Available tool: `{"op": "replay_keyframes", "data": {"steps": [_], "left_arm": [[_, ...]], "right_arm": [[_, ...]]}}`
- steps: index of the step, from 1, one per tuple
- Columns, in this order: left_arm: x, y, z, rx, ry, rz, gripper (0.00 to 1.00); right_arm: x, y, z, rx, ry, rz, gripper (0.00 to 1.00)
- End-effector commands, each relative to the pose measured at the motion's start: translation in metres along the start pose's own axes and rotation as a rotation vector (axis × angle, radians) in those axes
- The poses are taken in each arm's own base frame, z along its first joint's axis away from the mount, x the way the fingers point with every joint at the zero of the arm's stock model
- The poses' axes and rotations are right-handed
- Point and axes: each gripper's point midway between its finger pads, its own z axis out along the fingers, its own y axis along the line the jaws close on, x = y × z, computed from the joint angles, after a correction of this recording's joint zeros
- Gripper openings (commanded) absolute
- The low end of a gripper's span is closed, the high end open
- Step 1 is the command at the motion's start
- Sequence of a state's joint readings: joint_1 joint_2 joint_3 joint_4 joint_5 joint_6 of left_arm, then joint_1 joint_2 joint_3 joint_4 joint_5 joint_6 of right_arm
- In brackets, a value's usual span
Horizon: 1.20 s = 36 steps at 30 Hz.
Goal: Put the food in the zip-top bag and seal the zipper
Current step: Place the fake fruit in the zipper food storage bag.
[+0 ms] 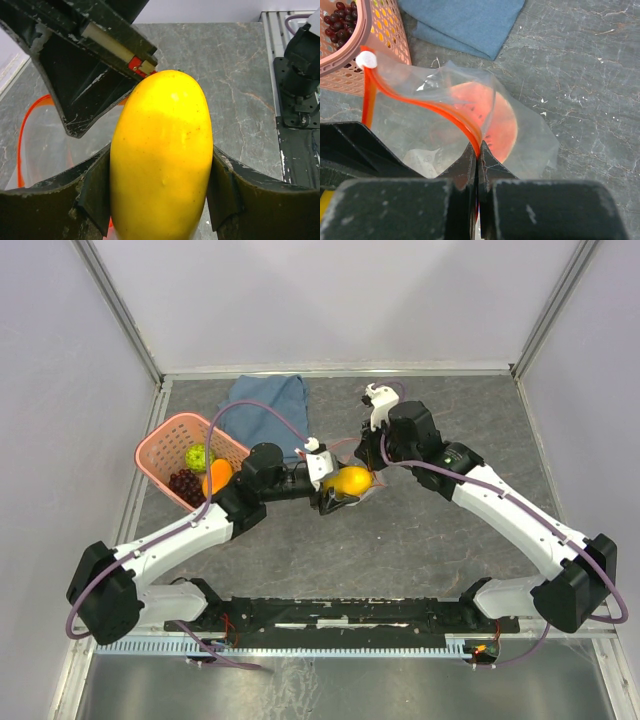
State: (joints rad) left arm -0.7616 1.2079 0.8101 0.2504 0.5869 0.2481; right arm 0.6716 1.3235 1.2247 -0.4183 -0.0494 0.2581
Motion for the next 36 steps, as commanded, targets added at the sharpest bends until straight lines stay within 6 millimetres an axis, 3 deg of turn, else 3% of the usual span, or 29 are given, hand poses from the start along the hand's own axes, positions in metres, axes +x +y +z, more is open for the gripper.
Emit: {"op": "replay_keyframes", "data": {"steps": [1, 11, 20, 27, 36], "left_arm": [[-0.040, -0.003, 0.002, 0.030, -0.125, 0.077, 0.47], [-0.016, 0.030, 0.004, -0.097, -0.027, 0.151, 0.47], [0.010, 0.055, -0.001, -0.127, -0.006, 0.021, 0.50], [0.023, 0.060, 0.000, -0.115, 0.013, -0.055, 0.52], [0.019, 0.061, -0.003, -0.066, 0.009, -0.123, 0.58]], "right_arm": [[-0.016, 0.008, 0.000, -0.034, -0.060, 0.006, 0.01], [-0.015, 0.012, -0.001, -0.058, -0.055, -0.009, 0.02], [-0.011, 0.016, -0.006, -0.088, -0.056, -0.029, 0.01], [-0.011, 0.019, -0.007, -0.109, -0.057, -0.044, 0.02], [-0.009, 0.019, -0.008, -0.117, -0.055, -0.065, 0.02]]}}
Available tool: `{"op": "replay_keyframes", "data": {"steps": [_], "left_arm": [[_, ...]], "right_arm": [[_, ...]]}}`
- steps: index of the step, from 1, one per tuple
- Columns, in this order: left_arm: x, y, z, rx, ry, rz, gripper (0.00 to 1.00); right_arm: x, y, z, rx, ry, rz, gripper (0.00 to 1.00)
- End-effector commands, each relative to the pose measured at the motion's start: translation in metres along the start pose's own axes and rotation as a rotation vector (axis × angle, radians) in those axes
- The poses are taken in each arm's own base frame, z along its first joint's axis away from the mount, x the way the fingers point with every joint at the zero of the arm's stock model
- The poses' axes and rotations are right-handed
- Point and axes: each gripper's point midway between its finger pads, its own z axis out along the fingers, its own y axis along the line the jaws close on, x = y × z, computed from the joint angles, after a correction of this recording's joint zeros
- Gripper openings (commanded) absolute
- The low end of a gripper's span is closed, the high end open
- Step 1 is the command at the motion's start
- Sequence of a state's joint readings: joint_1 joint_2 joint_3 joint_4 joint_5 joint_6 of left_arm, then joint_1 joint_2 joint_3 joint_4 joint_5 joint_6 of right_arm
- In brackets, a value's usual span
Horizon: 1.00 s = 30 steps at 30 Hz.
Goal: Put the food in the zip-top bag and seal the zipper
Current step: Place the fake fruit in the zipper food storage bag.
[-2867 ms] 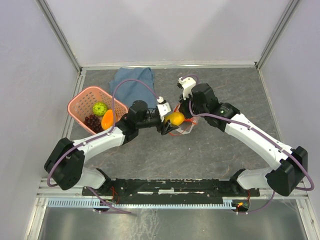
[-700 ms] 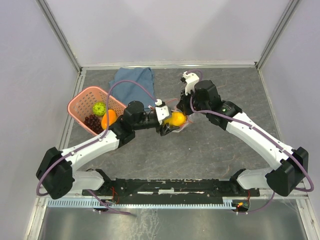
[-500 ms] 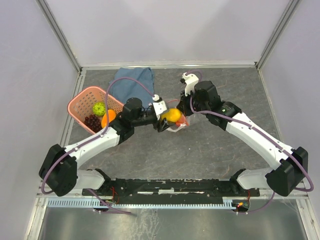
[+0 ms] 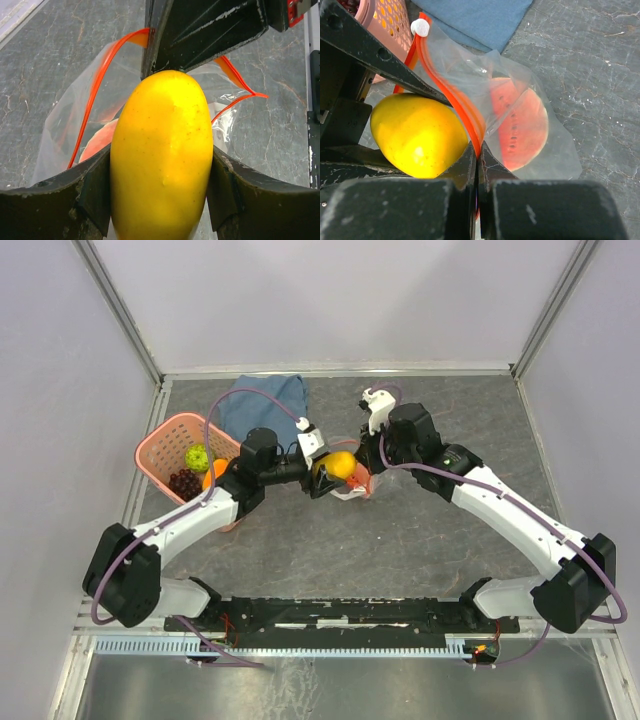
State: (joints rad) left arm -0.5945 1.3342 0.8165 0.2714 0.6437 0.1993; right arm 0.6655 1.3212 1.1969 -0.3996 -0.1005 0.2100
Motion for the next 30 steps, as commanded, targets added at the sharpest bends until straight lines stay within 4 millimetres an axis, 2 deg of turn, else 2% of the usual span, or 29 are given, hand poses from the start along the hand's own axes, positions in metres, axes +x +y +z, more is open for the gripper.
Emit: {"op": "replay_keyframes", "data": {"steps": [1, 10, 17, 21, 30], "left_arm": [[-0.033, 0.004, 0.006, 0.033, -0.070, -0.001, 0.58], [-0.021, 0.011, 0.020, 0.039, -0.016, -0.086, 0.63], [-0.018, 0.013, 0.021, 0.037, 0.021, -0.116, 0.64], [-0.006, 0.022, 0.021, -0.022, 0.087, -0.161, 0.64], [0.013, 0.026, 0.012, -0.054, 0.143, -0.257, 0.64]], "right_arm": [[-0.018, 0.017, -0.009, -0.074, -0.069, -0.021, 0.02], [-0.019, 0.021, -0.009, -0.101, -0.074, -0.016, 0.02], [-0.023, 0.027, -0.012, -0.126, -0.087, -0.008, 0.02], [-0.025, 0.028, -0.016, -0.132, -0.096, -0.008, 0.02], [-0.024, 0.015, -0.023, -0.059, -0.114, -0.005, 0.01]]}}
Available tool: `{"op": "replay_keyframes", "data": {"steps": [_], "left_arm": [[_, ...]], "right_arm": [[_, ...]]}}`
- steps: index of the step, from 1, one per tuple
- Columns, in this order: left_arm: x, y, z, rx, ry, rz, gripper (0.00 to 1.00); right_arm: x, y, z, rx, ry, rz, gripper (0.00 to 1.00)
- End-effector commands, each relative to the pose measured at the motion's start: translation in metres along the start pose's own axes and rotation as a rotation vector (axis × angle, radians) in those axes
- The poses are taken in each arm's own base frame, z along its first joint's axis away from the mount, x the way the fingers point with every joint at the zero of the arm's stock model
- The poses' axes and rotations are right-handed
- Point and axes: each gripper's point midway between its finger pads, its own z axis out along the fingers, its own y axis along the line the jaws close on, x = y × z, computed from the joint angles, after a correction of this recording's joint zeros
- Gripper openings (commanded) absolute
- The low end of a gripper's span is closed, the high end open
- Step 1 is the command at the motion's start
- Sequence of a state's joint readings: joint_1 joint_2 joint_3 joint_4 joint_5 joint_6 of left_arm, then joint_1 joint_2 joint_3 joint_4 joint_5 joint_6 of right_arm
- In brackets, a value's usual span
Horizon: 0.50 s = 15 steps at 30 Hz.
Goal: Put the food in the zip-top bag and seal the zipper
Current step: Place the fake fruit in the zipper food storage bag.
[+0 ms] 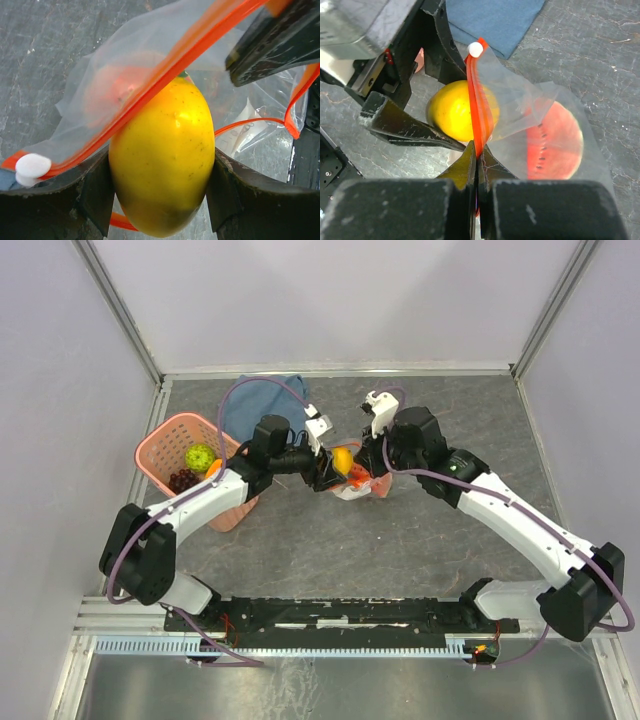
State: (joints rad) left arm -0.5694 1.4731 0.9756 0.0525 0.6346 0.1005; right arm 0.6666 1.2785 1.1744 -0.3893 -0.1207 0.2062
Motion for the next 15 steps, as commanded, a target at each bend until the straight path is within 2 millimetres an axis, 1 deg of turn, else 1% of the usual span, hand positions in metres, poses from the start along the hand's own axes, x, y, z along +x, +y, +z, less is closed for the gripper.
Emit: {"op": "replay_keyframes", "data": {"steps": [1, 6, 9, 11, 15], "left_arm": [[-0.016, 0.007, -0.003, -0.041, -0.017, -0.043, 0.64], [-0.029, 0.011, -0.005, -0.082, -0.018, -0.126, 0.64], [-0.035, 0.007, -0.004, -0.079, -0.019, -0.187, 0.66], [-0.033, 0.009, -0.002, -0.103, 0.002, -0.224, 0.66], [-0.022, 0.012, 0.000, -0.139, 0.070, -0.303, 0.67]], "right_arm": [[-0.021, 0.012, -0.011, -0.041, -0.084, 0.002, 0.01], [-0.019, 0.021, -0.005, -0.094, -0.075, 0.022, 0.02], [-0.020, 0.023, -0.003, -0.106, -0.084, 0.037, 0.02], [-0.020, 0.024, -0.001, -0.112, -0.085, 0.044, 0.02], [-0.022, 0.026, 0.001, -0.121, -0.096, 0.060, 0.02]]}}
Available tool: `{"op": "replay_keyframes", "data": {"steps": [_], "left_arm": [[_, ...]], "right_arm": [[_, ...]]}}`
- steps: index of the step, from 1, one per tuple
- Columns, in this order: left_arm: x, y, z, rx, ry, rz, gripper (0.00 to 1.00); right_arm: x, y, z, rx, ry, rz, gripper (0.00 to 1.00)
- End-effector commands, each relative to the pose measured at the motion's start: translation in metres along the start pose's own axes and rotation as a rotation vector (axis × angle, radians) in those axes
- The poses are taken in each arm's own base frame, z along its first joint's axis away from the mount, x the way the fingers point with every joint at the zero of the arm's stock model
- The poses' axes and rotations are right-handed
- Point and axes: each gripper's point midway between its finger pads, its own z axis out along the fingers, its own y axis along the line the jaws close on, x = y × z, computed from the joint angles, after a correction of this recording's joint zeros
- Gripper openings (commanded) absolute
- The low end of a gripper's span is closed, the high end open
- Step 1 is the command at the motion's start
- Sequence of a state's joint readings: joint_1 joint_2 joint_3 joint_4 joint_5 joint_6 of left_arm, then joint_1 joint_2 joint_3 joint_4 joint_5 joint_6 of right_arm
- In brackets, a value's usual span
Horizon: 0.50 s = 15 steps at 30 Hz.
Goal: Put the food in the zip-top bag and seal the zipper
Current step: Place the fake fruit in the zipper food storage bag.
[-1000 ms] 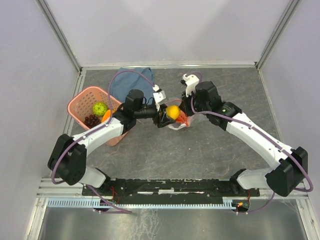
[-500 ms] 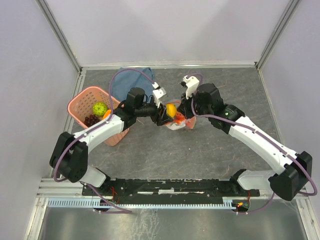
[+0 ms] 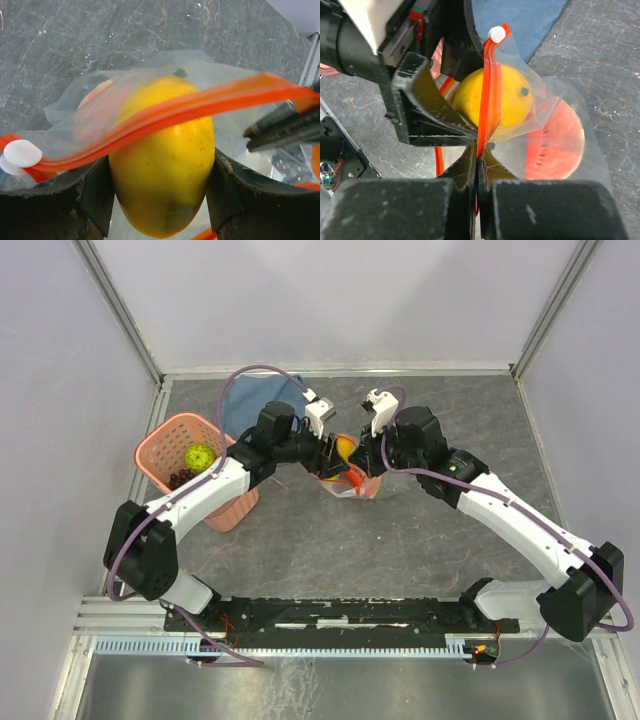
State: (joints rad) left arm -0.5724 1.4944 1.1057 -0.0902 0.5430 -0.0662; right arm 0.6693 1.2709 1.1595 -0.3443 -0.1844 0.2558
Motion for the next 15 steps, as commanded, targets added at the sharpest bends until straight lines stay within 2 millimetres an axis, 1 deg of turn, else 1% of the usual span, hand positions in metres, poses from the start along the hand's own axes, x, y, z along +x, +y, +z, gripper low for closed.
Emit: {"op": "replay_keyframes", "data": {"steps": [1, 2, 4, 8, 9, 10, 15], "left_arm": [[0.000, 0.003, 0.003, -0.059, 0.052, -0.134, 0.67], [0.001, 0.002, 0.003, -0.066, 0.058, -0.144, 0.68], [-0.001, 0.002, 0.001, -0.090, 0.055, -0.167, 0.72], [-0.010, 0.002, -0.007, -0.131, 0.020, -0.206, 0.77], [-0.012, 0.001, -0.010, -0.133, 0.011, -0.212, 0.82], [-0.015, -0.001, -0.012, -0.131, 0.003, -0.214, 0.83], [-0.023, -0.006, -0.021, -0.144, -0.022, -0.246, 0.85]], "right_arm": [[-0.017, 0.011, 0.003, -0.050, -0.072, 0.020, 0.02], [-0.017, 0.011, 0.003, -0.049, -0.074, 0.024, 0.02], [-0.018, 0.010, 0.004, -0.041, -0.081, 0.029, 0.02], [-0.018, 0.006, 0.005, -0.020, -0.085, 0.038, 0.01], [-0.018, 0.005, 0.005, -0.014, -0.087, 0.039, 0.02], [-0.017, 0.003, 0.006, -0.008, -0.086, 0.041, 0.01], [-0.014, -0.001, 0.007, 0.014, -0.082, 0.050, 0.02]]}}
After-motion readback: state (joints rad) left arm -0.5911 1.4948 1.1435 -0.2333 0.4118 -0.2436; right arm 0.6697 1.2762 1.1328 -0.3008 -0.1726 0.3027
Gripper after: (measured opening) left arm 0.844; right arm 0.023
